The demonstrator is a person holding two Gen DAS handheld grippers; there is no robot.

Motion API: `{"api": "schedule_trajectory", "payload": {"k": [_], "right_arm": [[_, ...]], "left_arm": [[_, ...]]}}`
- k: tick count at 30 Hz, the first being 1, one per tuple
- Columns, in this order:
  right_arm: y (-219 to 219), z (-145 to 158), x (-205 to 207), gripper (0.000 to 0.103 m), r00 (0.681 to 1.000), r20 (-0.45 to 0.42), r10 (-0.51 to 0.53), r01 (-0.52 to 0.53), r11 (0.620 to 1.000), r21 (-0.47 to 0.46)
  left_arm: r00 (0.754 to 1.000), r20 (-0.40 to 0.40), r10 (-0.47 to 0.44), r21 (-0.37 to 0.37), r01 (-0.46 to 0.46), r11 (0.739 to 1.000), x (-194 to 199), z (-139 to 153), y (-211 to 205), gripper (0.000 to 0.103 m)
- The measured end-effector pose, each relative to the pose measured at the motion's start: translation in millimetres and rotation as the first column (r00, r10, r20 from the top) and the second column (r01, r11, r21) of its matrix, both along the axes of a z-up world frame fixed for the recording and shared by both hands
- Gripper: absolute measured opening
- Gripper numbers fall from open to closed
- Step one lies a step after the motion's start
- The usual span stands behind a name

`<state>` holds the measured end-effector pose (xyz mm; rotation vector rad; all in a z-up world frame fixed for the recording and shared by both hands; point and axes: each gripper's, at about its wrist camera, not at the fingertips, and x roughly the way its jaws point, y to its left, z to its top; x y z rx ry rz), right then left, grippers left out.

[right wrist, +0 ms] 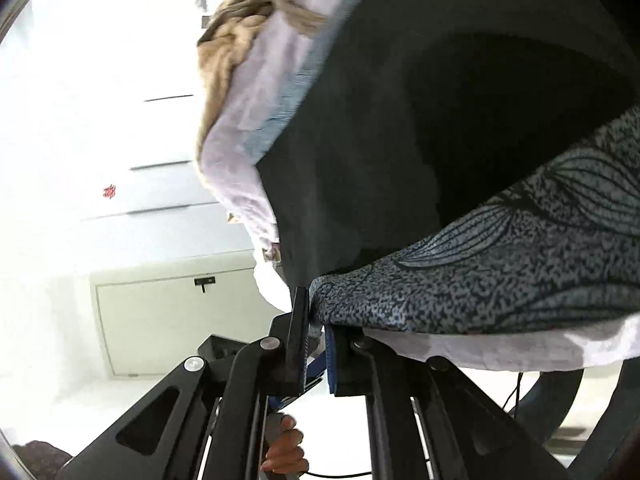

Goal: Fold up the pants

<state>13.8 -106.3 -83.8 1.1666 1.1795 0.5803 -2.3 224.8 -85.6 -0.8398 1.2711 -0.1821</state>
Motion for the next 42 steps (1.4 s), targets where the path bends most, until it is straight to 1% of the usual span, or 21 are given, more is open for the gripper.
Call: {"api": "schedule_trajectory", "payload": {"k": [4, 7, 8, 9, 11, 14, 16, 19, 23, 25, 28, 29, 31, 33, 34, 35, 36, 37, 39, 41, 42], "right_arm": [[-2, 3, 0, 0.008, 0.999, -0.005, 0.039, -0.040, 0.998, -0.053], [-7, -3, -6, 0.008, 0.998, -0.021, 0.051, -0.053, 0.995, -0.080], [-9, -7, -7, 0.008, 0.998, -0.026, 0.049, -0.051, 0.995, -0.081], [-9, -10, -8, 0.008, 0.998, -0.034, 0.044, -0.047, 0.995, -0.083], [-10, -16, -8, 0.008, 0.999, -0.048, 0.026, -0.030, 0.996, -0.089], [-16, -13, -9, 0.008, 0.999, -0.043, 0.007, -0.011, 0.995, -0.101], [-18, 1, 1, 0.008, 1.000, -0.017, 0.010, -0.012, 0.995, -0.102], [-24, 24, 22, 0.008, 0.999, 0.030, 0.038, -0.035, 0.993, -0.111], [-31, 47, 84, 0.008, 0.991, 0.070, 0.118, -0.107, 0.985, -0.138], [-35, 54, 116, 0.008, 0.985, 0.082, 0.152, -0.137, 0.977, -0.160], [-41, 51, 170, 0.008, 0.980, 0.067, 0.188, -0.173, 0.967, -0.186], [-42, 45, 188, 0.008, 0.978, 0.052, 0.203, -0.189, 0.962, -0.197], [-39, 27, 223, 0.008, 0.975, 0.020, 0.221, -0.212, 0.953, -0.216], [-36, 8, 250, 0.008, 0.972, -0.005, 0.236, -0.230, 0.942, -0.244], [-36, 1, 261, 0.008, 0.971, -0.014, 0.238, -0.233, 0.937, -0.261], [-35, -6, 270, 0.008, 0.970, -0.024, 0.242, -0.239, 0.932, -0.274], [-33, -16, 279, 0.008, 0.968, -0.038, 0.247, -0.247, 0.924, -0.292], [-29, -24, 286, 0.008, 0.967, -0.047, 0.250, -0.252, 0.917, -0.309], [-26, -34, 296, 0.008, 0.964, -0.068, 0.256, -0.264, 0.903, -0.340], [-27, -35, 300, 0.008, 0.963, -0.082, 0.255, -0.268, 0.899, -0.348], [-27, -29, 299, 0.010, 0.963, -0.077, 0.257, -0.267, 0.897, -0.351]], "left_arm": [[0.996, 0.004, 0.088, -0.032, -0.087, 0.996, 9, 1, 19, 0.080], [0.995, -0.025, 0.101, 0.007, -0.101, 0.995, 14, -3, 30, 0.079], [0.995, -0.030, 0.092, 0.042, -0.091, 0.995, 17, -5, 30, 0.064], [0.997, -0.033, 0.074, 0.075, -0.072, 0.995, 19, -6, 29, 0.054], [0.998, -0.052, 0.018, 0.156, -0.010, 0.988, 24, -7, 25, 0.025], [1.000, -0.017, -0.024, 0.191, 0.027, 0.981, 26, 12, 25, 0.022], [0.998, 0.029, -0.054, 0.221, 0.046, 0.974, 32, 34, 21, 0.022], [0.989, 0.122, -0.088, 0.269, 0.052, 0.962, 57, 73, 12, 0.022], [0.977, 0.202, -0.070, 0.276, 0.012, 0.961, 107, 101, 3, 0.022], [0.970, 0.229, -0.087, 0.308, 0.013, 0.951, 142, 107, -3, 0.022], [0.965, 0.234, -0.119, 0.375, 0.023, 0.927, 198, 95, -19, 0.022], [0.967, 0.225, -0.122, 0.405, 0.021, 0.914, 219, 84, -23, 0.022], [0.972, 0.203, -0.121, 0.438, 0.020, 0.899, 244, 66, -23, 0.023], [0.979, 0.168, -0.118, 0.491, 0.021, 0.871, 266, 46, -26, 0.030], [0.983, 0.151, -0.105, 0.527, 0.010, 0.850, 276, 36, -28, 0.040], [0.986, 0.141, -0.092, 0.557, -0.002, 0.830, 279, 30, -27, 0.051], [0.986, 0.139, -0.086, 0.566, -0.008, 0.824, 282, 25, -26, 0.051], [0.987, 0.133, -0.087, 0.561, -0.003, 0.828, 283, 20, -25, 0.051], [0.987, 0.126, -0.096, 0.568, 0.008, 0.823, 282, 24, -23, 0.051], [0.985, 0.145, -0.098, 0.604, -0.010, 0.797, 275, 39, -23, 0.051], [0.982, 0.158, -0.102, 0.624, -0.019, 0.782, 270, 48, -22, 0.051]]}}
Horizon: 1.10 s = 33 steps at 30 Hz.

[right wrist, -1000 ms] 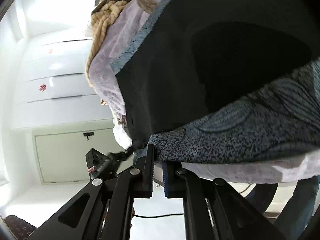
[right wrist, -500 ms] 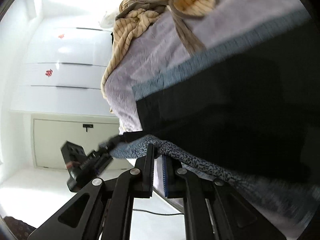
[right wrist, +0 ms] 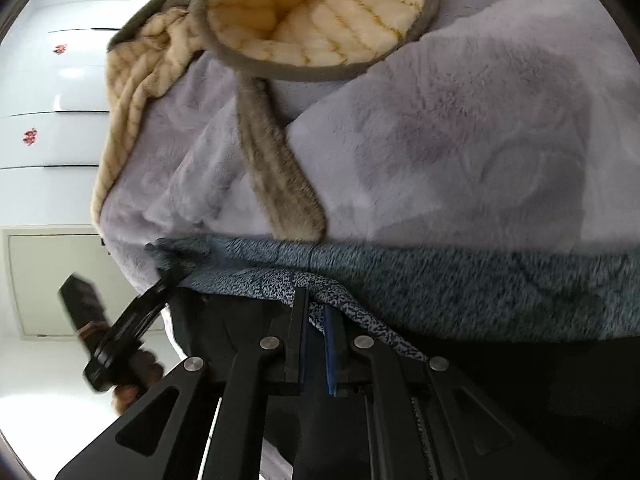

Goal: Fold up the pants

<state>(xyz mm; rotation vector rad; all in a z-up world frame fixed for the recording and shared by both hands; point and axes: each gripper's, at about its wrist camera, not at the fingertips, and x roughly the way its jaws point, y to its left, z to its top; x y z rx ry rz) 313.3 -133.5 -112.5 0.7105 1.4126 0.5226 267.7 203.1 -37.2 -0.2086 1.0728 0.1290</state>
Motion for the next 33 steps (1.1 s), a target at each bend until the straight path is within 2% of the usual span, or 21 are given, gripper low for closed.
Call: {"api": "schedule_trajectory", "payload": {"k": [1, 3, 4, 5, 8, 10, 12, 14, 16, 18, 20, 22, 25, 26, 27, 30, 33], "right_arm": [[-2, 5, -2, 0.013, 1.000, 0.009, 0.003, -0.003, 1.000, -0.010], [-4, 31, -13, 0.031, 0.996, 0.082, 0.030, -0.025, 0.998, -0.059], [-3, 40, -15, 0.032, 0.993, 0.109, 0.039, -0.032, 0.997, -0.064], [0, 49, -21, 0.032, 0.989, 0.135, 0.054, -0.047, 0.997, -0.055], [21, 51, -35, 0.033, 0.985, 0.125, 0.121, -0.121, 0.993, -0.009], [37, 37, -32, 0.032, 0.982, 0.102, 0.160, -0.155, 0.986, -0.056], [43, 23, -22, 0.032, 0.983, 0.087, 0.159, -0.149, 0.983, -0.111], [35, 16, -7, 0.030, 0.989, 0.092, 0.114, -0.101, 0.986, -0.134], [21, 19, 5, 0.030, 0.992, 0.103, 0.069, -0.059, 0.993, -0.101], [5, 30, 5, 0.030, 0.987, 0.154, 0.035, -0.014, 0.991, -0.137], [-24, 46, 3, 0.035, 0.984, 0.174, -0.028, 0.060, 0.982, -0.178], [-48, 57, -7, 0.038, 0.984, 0.162, -0.073, 0.096, 0.986, -0.139], [-93, 81, -48, 0.046, 0.978, 0.177, -0.108, 0.136, 0.979, -0.153], [-109, 86, -61, 0.052, 0.976, 0.176, -0.129, 0.156, 0.976, -0.149], [-130, 90, -79, 0.056, 0.973, 0.171, -0.157, 0.182, 0.973, -0.142], [-181, 95, -126, 0.058, 0.963, 0.142, -0.230, 0.253, 0.952, -0.172], [-242, 104, -184, 0.058, 0.936, 0.125, -0.330, 0.351, 0.907, -0.234]], "left_arm": [[1.000, 0.012, -0.005, 0.020, 0.005, 1.000, -5, 9, 1, 0.051], [1.000, 0.017, -0.026, 0.043, 0.026, 0.999, -14, 22, 0, 0.052], [0.999, 0.008, -0.046, 0.047, 0.045, 0.998, -16, 24, -6, 0.063], [0.997, -0.002, -0.074, 0.039, 0.074, 0.996, -20, 22, -13, 0.076], [0.989, -0.026, -0.148, 0.031, 0.149, 0.988, -18, 5, -39, 0.077], [0.985, -0.051, -0.167, 0.046, 0.169, 0.985, -11, -11, -56, 0.077], [0.986, -0.064, -0.155, 0.060, 0.159, 0.985, -1, -27, -64, 0.077], [0.990, -0.080, -0.113, 0.087, 0.120, 0.989, 14, -38, -63, 0.077], [0.995, -0.070, -0.073, 0.074, 0.078, 0.994, 23, -38, -54, 0.077], [0.997, -0.072, -0.017, 0.081, 0.023, 0.996, 34, -36, -43, 0.077], [0.997, -0.071, 0.010, 0.047, -0.007, 0.999, 38, -29, -37, 0.077], [0.997, -0.073, 0.015, 0.082, -0.009, 0.997, 34, -15, -41, 0.077], [0.992, -0.075, -0.097, 0.099, 0.104, 0.990, 11, 6, -72, 0.077], [0.988, -0.079, -0.132, 0.097, 0.140, 0.985, 2, 9, -83, 0.077], [0.979, -0.090, -0.184, 0.092, 0.192, 0.977, -12, 13, -100, 0.077], [0.941, -0.128, -0.314, 0.047, 0.322, 0.946, -50, 13, -151, 0.077], [0.898, -0.165, -0.408, -0.022, 0.410, 0.912, -74, 5, -206, 0.077]]}}
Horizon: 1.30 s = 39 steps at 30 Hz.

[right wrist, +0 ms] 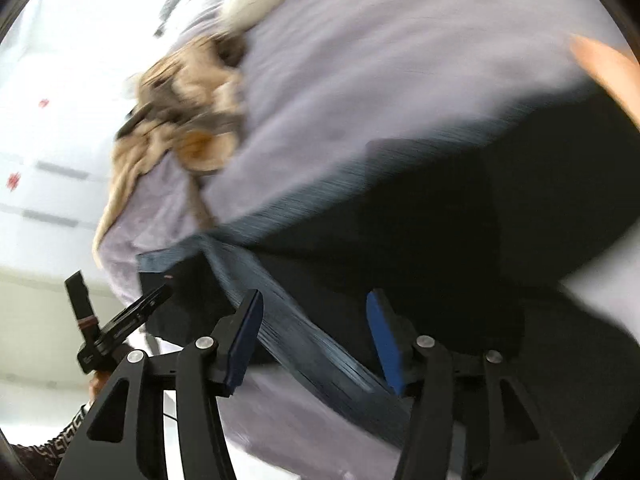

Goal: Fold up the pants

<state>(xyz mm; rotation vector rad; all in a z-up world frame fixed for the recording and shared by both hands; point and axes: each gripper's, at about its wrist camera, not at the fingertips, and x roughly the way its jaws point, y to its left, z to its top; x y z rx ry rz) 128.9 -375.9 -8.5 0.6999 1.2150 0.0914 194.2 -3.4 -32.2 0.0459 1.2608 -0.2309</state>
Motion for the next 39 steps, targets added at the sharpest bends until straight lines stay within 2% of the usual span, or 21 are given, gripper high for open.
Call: {"api": "schedule_trajectory", "payload": {"k": [4, 7, 9, 13, 16, 17, 18, 19, 20, 23, 27, 31, 32, 34, 35, 36, 38, 39], "right_arm": [[-58, 7, -78, 0.058, 0.988, -0.043, -0.148, 0.144, 0.985, -0.092], [-87, -4, -125, 0.058, 0.970, -0.109, -0.216, 0.206, 0.974, -0.093], [-96, -14, -148, 0.058, 0.963, -0.142, -0.227, 0.215, 0.972, -0.095], [-101, -46, -174, 0.058, 0.957, -0.205, -0.206, 0.215, 0.976, 0.022], [-102, -69, -181, 0.058, 0.956, -0.219, -0.195, 0.226, 0.967, 0.122], [-104, -72, -182, 0.056, 0.955, -0.217, -0.202, 0.238, 0.959, 0.152], [-105, -74, -183, 0.038, 0.955, -0.211, -0.209, 0.249, 0.951, 0.182], [-107, -74, -182, 0.027, 0.956, -0.205, -0.211, 0.256, 0.940, 0.224], [-109, -71, -180, 0.022, 0.958, -0.192, -0.215, 0.260, 0.932, 0.252], [-122, -43, -166, 0.019, 0.966, -0.107, -0.235, 0.257, 0.902, 0.346], [-157, -5, -128, 0.019, 0.958, 0.014, -0.285, 0.257, 0.883, 0.393], [-196, 15, -53, 0.019, 0.955, 0.072, -0.287, 0.238, 0.892, 0.385], [-202, 17, -36, 0.019, 0.959, 0.073, -0.272, 0.228, 0.903, 0.365], [-219, 15, 3, 0.027, 0.966, 0.047, -0.255, 0.230, 0.927, 0.297], [-224, 14, 19, 0.037, 0.966, 0.048, -0.253, 0.231, 0.933, 0.275], [-229, 14, 33, 0.052, 0.967, 0.064, -0.248, 0.226, 0.943, 0.244], [-229, 21, 46, 0.074, 0.968, 0.086, -0.237, 0.220, 0.960, 0.172], [-227, 22, 48, 0.074, 0.968, 0.099, -0.230, 0.212, 0.964, 0.164]], "left_arm": [[0.996, -0.079, -0.044, -0.026, 0.042, 0.999, -17, -26, -57, 0.077], [0.991, -0.114, -0.074, 0.018, 0.077, 0.997, -29, -43, -82, 0.077], [0.992, -0.106, -0.072, 0.054, 0.078, 0.995, -31, -47, -90, 0.077], [0.992, -0.120, -0.050, 0.046, 0.056, 0.997, -25, -45, -99, 0.077], [0.992, -0.116, -0.050, 0.064, 0.057, 0.996, -22, -44, -108, 0.077], [0.992, -0.113, -0.050, 0.071, 0.058, 0.996, -20, -45, -112, 0.077], [0.993, -0.113, -0.046, 0.075, 0.055, 0.996, -20, -45, -115, 0.077], [0.993, -0.114, -0.042, 0.075, 0.051, 0.996, -21, -46, -119, 0.077], [0.993, -0.116, -0.036, 0.075, 0.044, 0.996, -21, -45, -121, 0.077], [0.992, -0.123, -0.020, 0.049, 0.026, 0.998, -16, -41, -125, 0.077], [0.995, -0.096, 0.022, -0.035, -0.025, 0.999, 5, -24, -139, 0.077], [0.998, -0.040, 0.058, -0.080, -0.061, 0.995, 37, -6, -157, 0.077], [0.998, -0.025, 0.063, -0.081, -0.065, 0.995, 55, -7, -159, 0.077], [0.998, 0.004, 0.068, -0.067, -0.067, 0.995, 80, -6, -168, 0.077], [0.997, 0.013, 0.070, -0.058, -0.069, 0.996, 88, -7, -170, 0.077], [0.997, 0.019, 0.074, -0.045, -0.073, 0.996, 96, -5, -170, 0.077], [0.996, 0.027, 0.086, -0.024, -0.086, 0.996, 110, -7, -179, 0.077], [0.995, 0.030, 0.091, -0.022, -0.090, 0.996, 114, -10, -186, 0.077]]}}
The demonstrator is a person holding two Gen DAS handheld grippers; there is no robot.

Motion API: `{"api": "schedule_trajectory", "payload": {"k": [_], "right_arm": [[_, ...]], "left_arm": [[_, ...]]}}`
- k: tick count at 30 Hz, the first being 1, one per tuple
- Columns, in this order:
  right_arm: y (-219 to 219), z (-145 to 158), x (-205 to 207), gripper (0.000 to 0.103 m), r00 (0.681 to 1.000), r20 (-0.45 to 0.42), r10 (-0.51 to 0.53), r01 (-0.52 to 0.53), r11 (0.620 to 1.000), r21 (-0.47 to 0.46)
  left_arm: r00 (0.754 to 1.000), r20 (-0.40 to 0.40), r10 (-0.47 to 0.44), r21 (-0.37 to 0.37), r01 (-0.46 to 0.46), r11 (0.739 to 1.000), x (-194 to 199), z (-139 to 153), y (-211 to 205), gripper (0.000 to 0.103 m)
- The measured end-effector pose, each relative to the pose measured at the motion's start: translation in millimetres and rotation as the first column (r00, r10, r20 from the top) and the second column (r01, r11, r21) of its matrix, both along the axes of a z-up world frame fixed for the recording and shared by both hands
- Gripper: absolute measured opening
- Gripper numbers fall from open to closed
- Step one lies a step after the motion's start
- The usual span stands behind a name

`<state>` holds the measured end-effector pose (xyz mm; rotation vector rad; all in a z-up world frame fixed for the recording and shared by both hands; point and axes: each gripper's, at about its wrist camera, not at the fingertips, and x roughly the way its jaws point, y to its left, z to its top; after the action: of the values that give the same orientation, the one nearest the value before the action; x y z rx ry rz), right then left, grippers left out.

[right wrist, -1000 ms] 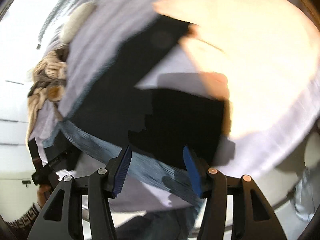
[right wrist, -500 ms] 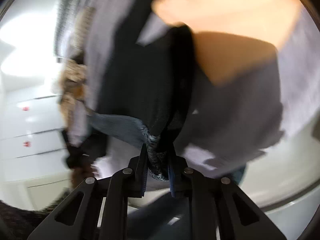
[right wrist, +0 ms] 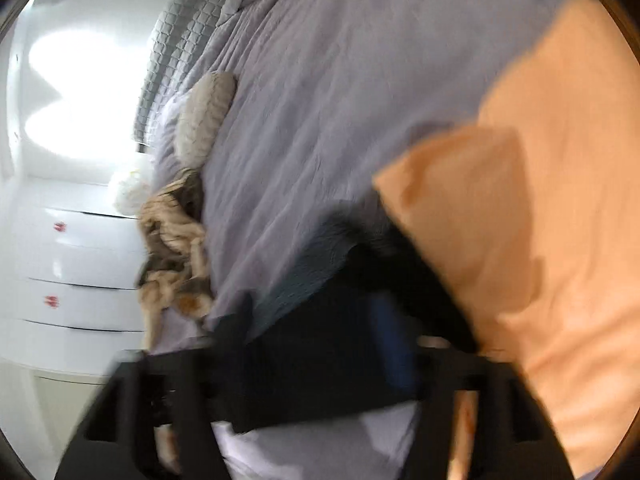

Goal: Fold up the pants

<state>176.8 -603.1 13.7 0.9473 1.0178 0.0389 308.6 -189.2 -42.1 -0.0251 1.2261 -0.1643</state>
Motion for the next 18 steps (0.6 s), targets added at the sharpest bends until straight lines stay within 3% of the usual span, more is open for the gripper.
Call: {"api": "schedule_trajectory", "payload": {"k": [4, 9, 13, 16, 18], "right_arm": [[11, -11, -35, 0.072, 0.999, -0.036, -0.003, 0.004, 1.000, 0.026], [23, -71, -78, 0.067, 0.987, -0.155, -0.050, 0.075, 0.984, 0.161], [17, -97, -78, 0.063, 0.983, -0.083, -0.161, 0.176, 0.957, 0.231], [13, -109, -68, 0.060, 0.971, -0.074, -0.227, 0.239, 0.936, 0.260], [12, -110, -61, 0.015, 0.966, -0.093, -0.240, 0.256, 0.933, 0.254]], "left_arm": [[1.000, -0.028, -0.014, 0.016, 0.015, 1.000, -15, -9, 11, 0.077], [0.993, -0.120, -0.013, 0.061, 0.021, 0.998, -48, -43, 21, 0.077], [0.993, -0.113, -0.019, 0.091, 0.030, 0.995, -52, -50, 15, 0.077], [0.994, -0.109, -0.030, 0.107, 0.041, 0.993, -54, -51, 10, 0.077], [0.993, -0.112, -0.033, 0.107, 0.045, 0.993, -53, -52, 8, 0.077]]}}
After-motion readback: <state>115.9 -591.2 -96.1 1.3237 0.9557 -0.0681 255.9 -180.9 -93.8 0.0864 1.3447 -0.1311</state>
